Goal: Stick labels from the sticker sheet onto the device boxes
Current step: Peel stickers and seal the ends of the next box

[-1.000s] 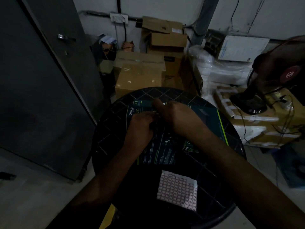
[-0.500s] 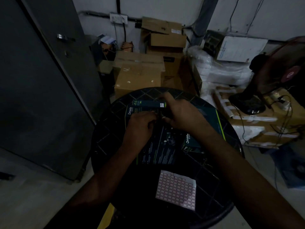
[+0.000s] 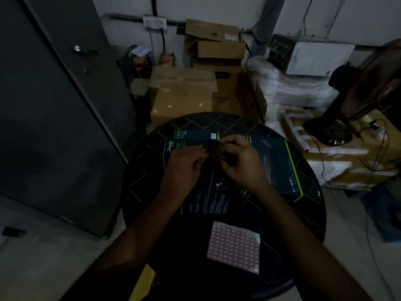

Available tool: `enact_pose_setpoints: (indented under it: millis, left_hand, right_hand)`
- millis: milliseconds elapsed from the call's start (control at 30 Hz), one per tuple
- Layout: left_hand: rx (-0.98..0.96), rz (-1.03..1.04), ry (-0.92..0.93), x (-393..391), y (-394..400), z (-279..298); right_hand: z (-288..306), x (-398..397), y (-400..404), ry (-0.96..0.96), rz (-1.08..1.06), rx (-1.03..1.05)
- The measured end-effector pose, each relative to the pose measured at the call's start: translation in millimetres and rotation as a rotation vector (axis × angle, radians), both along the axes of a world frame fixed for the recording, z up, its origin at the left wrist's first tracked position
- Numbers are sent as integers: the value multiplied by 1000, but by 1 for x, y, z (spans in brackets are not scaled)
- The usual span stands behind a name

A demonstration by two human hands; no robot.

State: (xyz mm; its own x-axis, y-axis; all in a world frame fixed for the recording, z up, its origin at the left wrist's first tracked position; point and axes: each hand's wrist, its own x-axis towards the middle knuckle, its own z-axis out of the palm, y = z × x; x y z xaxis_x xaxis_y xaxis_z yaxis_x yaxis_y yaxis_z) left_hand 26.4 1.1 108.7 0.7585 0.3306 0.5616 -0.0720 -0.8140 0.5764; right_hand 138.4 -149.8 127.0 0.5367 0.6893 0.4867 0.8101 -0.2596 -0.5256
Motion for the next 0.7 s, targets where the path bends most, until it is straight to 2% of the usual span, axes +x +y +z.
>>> enact_pose_setpoints:
  millis: [267, 533, 700]
  left_hand:
    - [7, 3, -19, -3, -2, -1]
    - [2, 7, -20, -5, -2, -5]
    - [-12, 13, -12, -4, -2, -7]
  right_hand:
    - [0, 1, 7, -32, -5, -12]
    - [2, -3, 2, -28, -42, 62]
    - [-1, -2, 0, -69, 21, 40]
